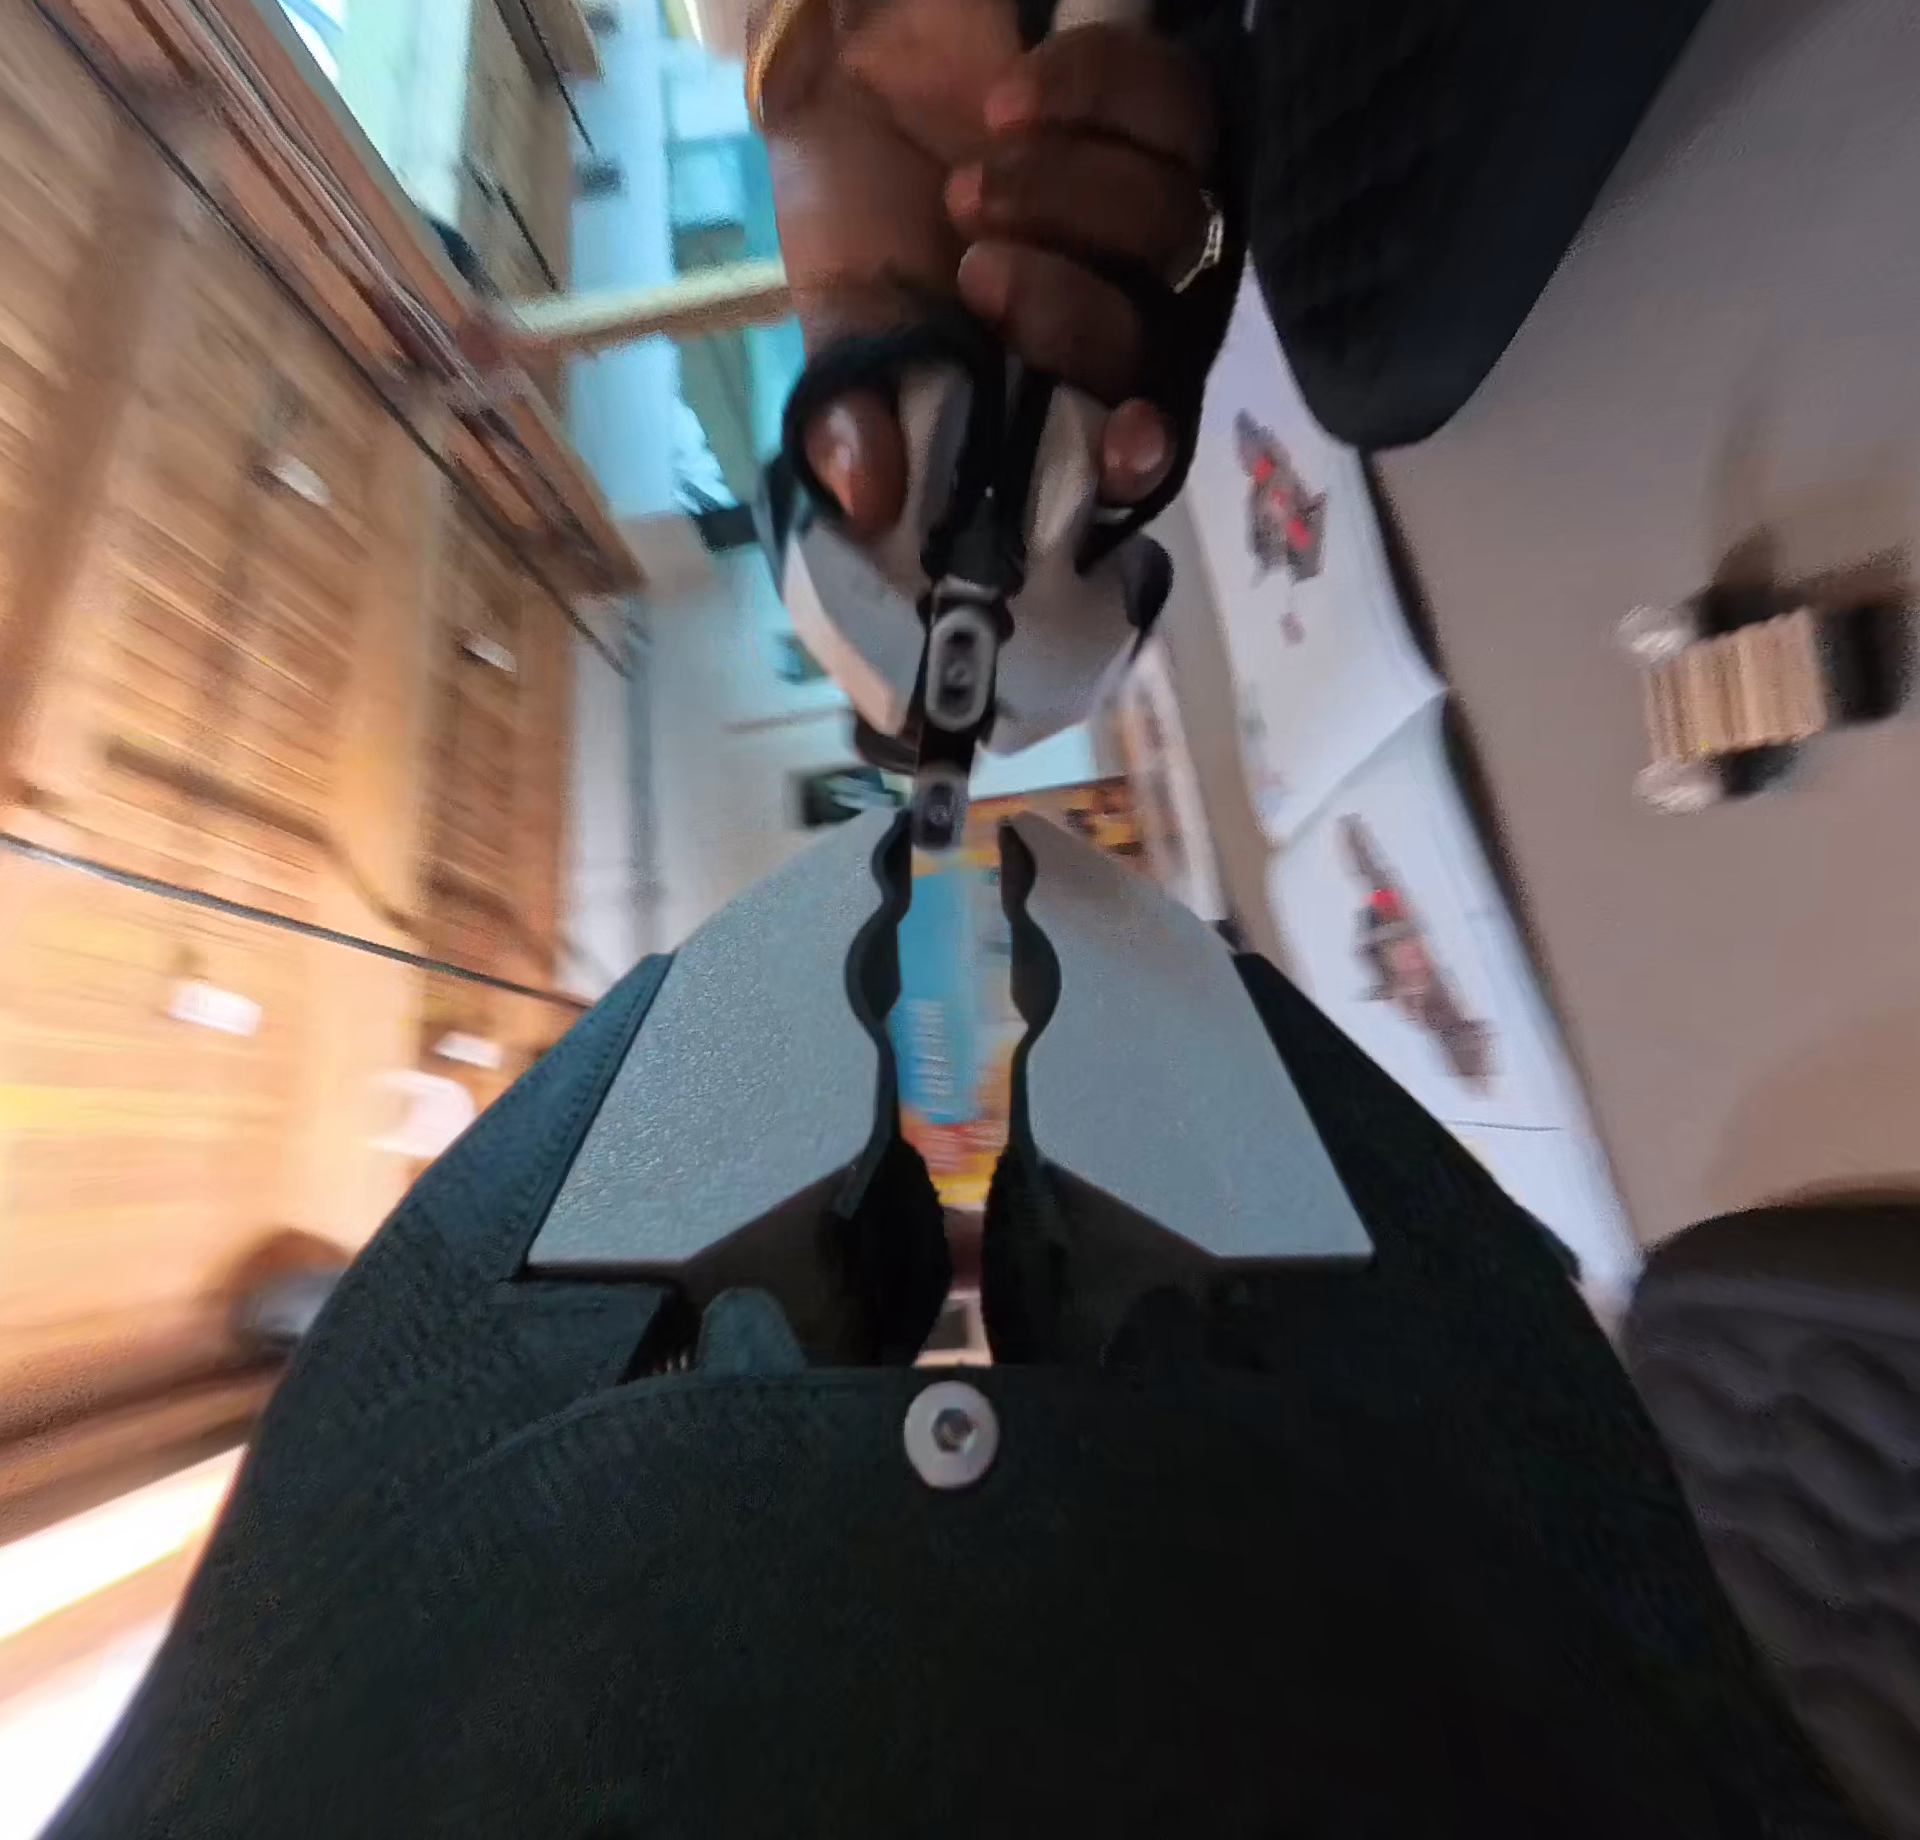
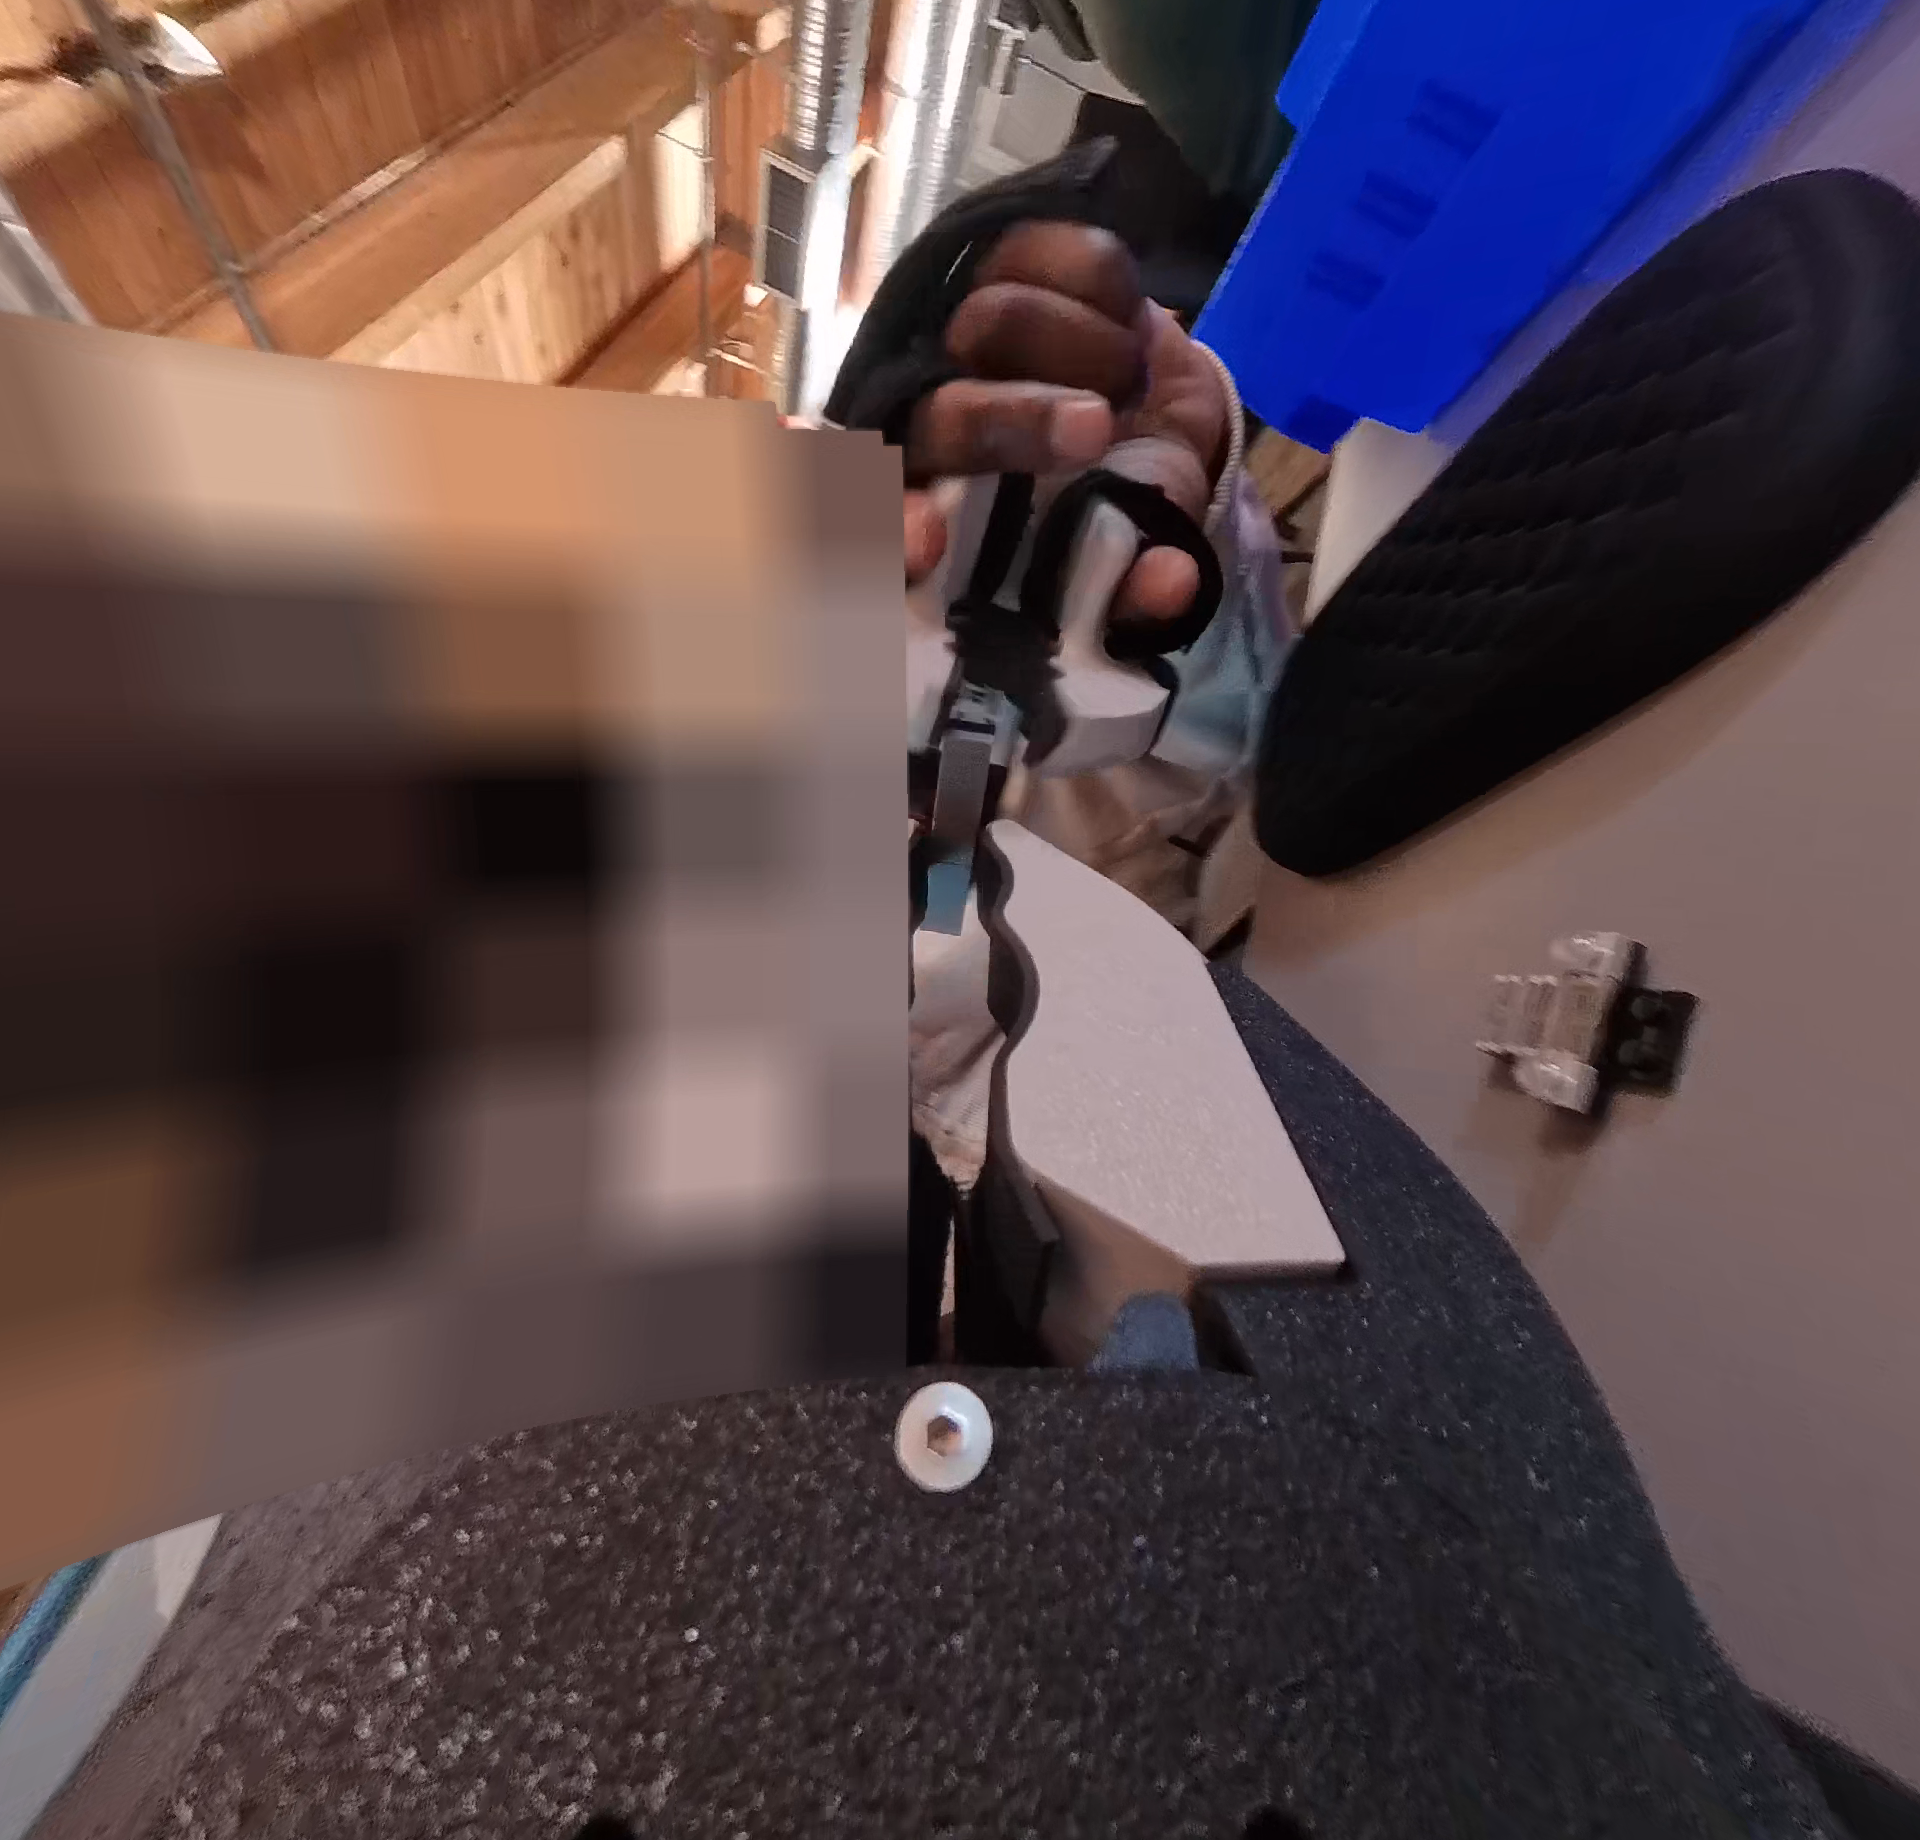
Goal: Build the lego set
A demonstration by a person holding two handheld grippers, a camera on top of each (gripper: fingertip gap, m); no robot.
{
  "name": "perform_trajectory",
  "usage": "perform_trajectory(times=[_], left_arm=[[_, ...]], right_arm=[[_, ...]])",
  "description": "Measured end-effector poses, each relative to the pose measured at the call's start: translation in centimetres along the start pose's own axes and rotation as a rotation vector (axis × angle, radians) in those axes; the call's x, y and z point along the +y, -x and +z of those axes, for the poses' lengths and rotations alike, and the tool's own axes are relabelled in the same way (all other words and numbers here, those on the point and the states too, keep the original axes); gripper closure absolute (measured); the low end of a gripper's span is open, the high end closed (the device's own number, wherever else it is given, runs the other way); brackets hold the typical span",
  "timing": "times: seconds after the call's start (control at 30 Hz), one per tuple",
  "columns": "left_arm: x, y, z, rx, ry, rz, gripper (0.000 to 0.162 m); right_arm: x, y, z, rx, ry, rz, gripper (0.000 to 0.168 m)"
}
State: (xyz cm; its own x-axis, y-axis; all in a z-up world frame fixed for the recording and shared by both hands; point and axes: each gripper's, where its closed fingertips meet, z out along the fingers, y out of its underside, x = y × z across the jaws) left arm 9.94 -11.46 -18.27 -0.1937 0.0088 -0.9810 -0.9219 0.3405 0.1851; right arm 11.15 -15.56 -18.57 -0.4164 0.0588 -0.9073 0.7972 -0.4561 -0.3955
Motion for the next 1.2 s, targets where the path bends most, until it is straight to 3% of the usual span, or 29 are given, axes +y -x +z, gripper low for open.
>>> perform_trajectory(times=[0.07, 0.17, 0.27, 0.33, 0.43, 0.53, 0.77, 1.07, 1.2], left_arm=[[1.2, -2.3, 0.2, 0.182, 0.049, -0.348, 0.137], [1.5, -5.7, -1.2, 0.51, 0.156, -1.005, 0.127], [-0.8, -7.2, -3.4, 0.747, 0.223, -1.574, 0.109], [-3.1, -7.7, -4.1, 0.808, 0.241, -1.812, 0.108], [-3.7, -9.6, -4.0, 0.696, 0.415, -1.819, 0.112], [-3.1, -10.8, -3.3, 0.613, 0.583, -1.716, 0.118], [-4.2, -12.1, -3.0, 0.623, 0.713, -1.726, 0.121], [-3.8, -12.2, -1.9, 0.622, 0.708, -1.729, 0.143], [-4.0, -9.5, -0.7, 0.534, 0.525, -1.683, 0.144]], right_arm=[[0.4, -1.8, -1.0, 0.18, 0.045, -0.063, 0.16], [1.4, -3.6, -2.3, 0.438, 0.155, -0.168, 0.16], [1.9, -5.4, -3.1, 0.674, 0.288, -0.253, 0.16], [2.1, -6.7, -3.8, 0.8, 0.374, -0.278, 0.16], [1.9, -7.8, -4.0, 0.848, 0.409, -0.272, 0.16], [1.8, -8.0, -4.1, 0.844, 0.375, -0.269, 0.16], [1.5, -5.6, -5.5, 0.846, 0.233, -0.325, 0.16], [2.1, -4.2, -6.3, 0.869, 0.19, -0.371, 0.16], [2.4, -4.1, -6.5, 0.896, 0.18, -0.367, 0.16]])
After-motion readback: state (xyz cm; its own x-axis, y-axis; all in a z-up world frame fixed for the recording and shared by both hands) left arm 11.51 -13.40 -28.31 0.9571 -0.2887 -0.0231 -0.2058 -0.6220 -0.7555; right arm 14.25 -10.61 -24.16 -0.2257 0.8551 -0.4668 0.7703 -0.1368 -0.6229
